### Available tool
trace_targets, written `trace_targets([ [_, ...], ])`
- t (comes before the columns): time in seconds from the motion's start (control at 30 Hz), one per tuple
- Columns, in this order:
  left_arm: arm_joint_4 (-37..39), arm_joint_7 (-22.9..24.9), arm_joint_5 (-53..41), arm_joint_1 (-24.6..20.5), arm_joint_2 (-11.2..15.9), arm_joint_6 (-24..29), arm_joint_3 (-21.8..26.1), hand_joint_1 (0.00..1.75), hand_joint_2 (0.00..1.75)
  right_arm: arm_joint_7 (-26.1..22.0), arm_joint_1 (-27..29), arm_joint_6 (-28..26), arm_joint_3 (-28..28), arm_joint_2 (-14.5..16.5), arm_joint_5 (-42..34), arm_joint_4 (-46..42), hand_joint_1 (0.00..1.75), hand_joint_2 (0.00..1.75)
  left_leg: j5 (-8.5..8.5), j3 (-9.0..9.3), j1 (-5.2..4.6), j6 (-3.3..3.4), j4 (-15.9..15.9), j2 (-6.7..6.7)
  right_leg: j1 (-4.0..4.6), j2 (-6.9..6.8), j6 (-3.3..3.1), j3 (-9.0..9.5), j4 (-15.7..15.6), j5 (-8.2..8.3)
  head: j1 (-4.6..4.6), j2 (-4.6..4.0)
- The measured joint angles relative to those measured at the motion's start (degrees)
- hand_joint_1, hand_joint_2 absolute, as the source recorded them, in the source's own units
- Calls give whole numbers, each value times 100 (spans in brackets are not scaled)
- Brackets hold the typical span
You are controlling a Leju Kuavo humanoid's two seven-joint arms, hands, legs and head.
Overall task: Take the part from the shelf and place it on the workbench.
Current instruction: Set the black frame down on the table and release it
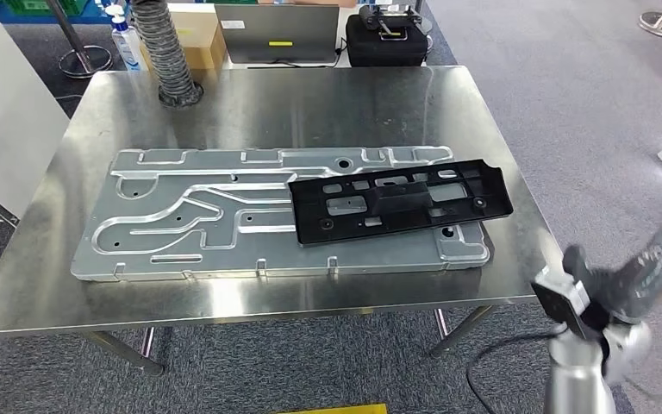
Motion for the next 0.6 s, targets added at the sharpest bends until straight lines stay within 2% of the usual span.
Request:
trace_targets([
  [0.03,1,6,0,0,2,-3,21,0,0,-48,280,19,-237,97,-27,-44,0,0,1,-15,-12,5,4,10,-5,0,7,-141,316,-123,0,0],
  [0.07,1,10,-1,4,3,-7,42,0,0,-76,504,51,-442,210,-36,-65,0,0,3,-30,-21,8,10,26,-8,-1,6,-194,447,-142,-1,0],
  [0.1,2,14,-3,6,4,-11,60,0,0,-96,679,95,-623,347,-29,-76,0,0,6,-45,-28,8,19,46,-8,-2,-1,-123,336,-51,-1,0],
  [0.2,1,14,-20,-4,4,-17,79,0,0,-142,989,223,-1018,813,105,-76,0,0,23,-69,-43,-21,48,103,5,-23,-57,538,-827,427,-1,0],
  [0.23,1,11,-29,-11,5,-20,80,0,0,-150,1056,256,-1121,978,179,-74,0,0,35,-73,-50,-46,54,115,20,-25,-84,677,-1086,516,-1,0],
  [0.3,2,-1,-48,-19,6,-30,81,0,0,-145,1181,319,-1319,1291,384,-61,0,0,75,-75,-56,-113,51,125,57,-14,-149,714,-1206,589,-1,0],
  [0.37,2,-19,-59,-11,7,-36,81,0,0,-139,1277,378,-1485,1524,655,-25,0,0,63,-94,-46,-185,71,114,44,-14,-237,681,-1237,673,-1,0],
  [0.4,2,-27,-62,-4,7,-37,81,0,0,-137,1302,429,-1547,1594,786,9,0,0,-55,-135,-43,-212,168,97,32,-17,-284,649,-1258,727,-1,0],
  [0.43,2,-33,-63,2,7,-38,82,0,0,-133,1317,496,-1606,1633,908,61,0,0,-265,-213,-40,-231,383,78,20,-20,-324,601,-1278,787,-1,0],
  [0.5,2,-37,-66,5,2,-44,83,0,0,-117,1331,660,-1732,1647,1151,253,0,0,-811,-420,-27,-252,1072,56,30,-20,-364,468,-1275,892,-2,0],
  [0.53,2,-36,-72,6,-1,-47,83,0,0,-120,1327,723,-1817,1642,1281,400,0,0,-1010,-483,-21,-261,1394,55,38,-20,-367,390,-1270,947,-2,0],
  [0.57,2,-33,-81,7,-4,-49,83,0,0,-133,1311,777,-1918,1637,1417,581,0,0,-1109,-462,-17,-266,1556,56,46,-18,-364,308,-1263,1004,-1,0],
  [0.6,2,-27,-96,7,-6,-49,83,0,0,-147,1286,821,-2031,1632,1553,775,0,0,-1105,-331,-14,-265,1505,56,50,-15,-356,225,-1254,1060,-1,0],
])
